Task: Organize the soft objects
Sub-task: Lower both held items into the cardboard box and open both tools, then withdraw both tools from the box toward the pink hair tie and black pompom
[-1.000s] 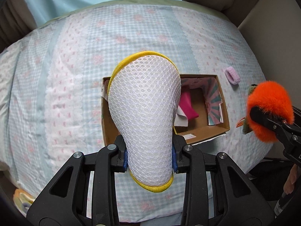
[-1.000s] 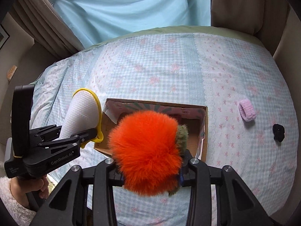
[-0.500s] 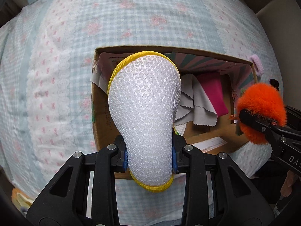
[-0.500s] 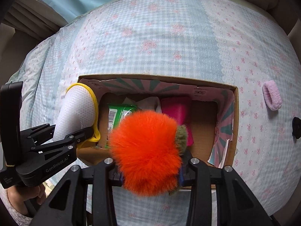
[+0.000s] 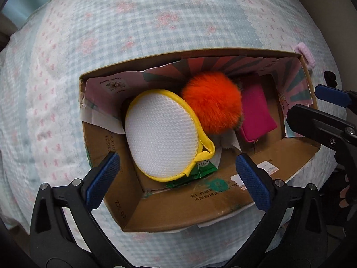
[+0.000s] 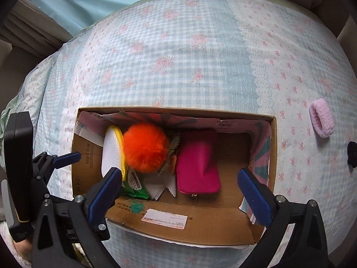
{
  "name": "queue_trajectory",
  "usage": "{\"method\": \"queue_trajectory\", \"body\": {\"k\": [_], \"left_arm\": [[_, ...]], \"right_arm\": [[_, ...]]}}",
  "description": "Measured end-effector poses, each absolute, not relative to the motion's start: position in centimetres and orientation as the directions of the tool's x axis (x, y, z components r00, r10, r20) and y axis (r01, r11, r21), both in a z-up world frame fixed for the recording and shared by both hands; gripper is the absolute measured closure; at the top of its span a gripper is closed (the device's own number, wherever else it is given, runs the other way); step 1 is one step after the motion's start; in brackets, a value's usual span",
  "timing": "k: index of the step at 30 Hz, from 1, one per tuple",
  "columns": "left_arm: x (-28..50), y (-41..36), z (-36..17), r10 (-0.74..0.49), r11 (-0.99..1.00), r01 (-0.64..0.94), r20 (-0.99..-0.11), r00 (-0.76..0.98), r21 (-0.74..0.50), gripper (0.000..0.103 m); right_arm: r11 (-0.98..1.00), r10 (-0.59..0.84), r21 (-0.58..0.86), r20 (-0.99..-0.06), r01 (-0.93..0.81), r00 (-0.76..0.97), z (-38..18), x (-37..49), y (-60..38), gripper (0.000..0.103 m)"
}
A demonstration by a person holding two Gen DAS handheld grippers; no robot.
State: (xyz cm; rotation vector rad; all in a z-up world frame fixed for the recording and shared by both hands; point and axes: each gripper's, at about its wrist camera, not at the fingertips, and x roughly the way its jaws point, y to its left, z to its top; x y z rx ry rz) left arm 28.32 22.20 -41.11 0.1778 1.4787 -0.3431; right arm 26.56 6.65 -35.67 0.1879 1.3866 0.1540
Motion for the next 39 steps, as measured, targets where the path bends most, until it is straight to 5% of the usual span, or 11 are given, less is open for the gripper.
{"method": "queue_trajectory", "body": {"k": [12,25,39], "left_arm": [[26.2,22.3,-37.7,-0.125,0.945,0.316,-0.987,0.100,-0.087,0.000],[20.2,22.7,-26.6,-0.154,0.955,0.285,-0.953,0.261,-0.077,0.000],[15.0,14.4,-18.4,-0.247,0.933,0.346,-0.877,0.413,-0.100,0.000]], "right_arm": [[0.975,0.220,0.223,-0.951,-0.013,0.216,-32.9,24.4,6.4,0.000],[0.978,0.204,0.172,-0.905,-0.118,0.373,-22.2,18.1,6.7,0.000],[0.995,0.035,0.081,-0.832,0.059,0.553,-14.6,9.7,-4.0,0.000]]}}
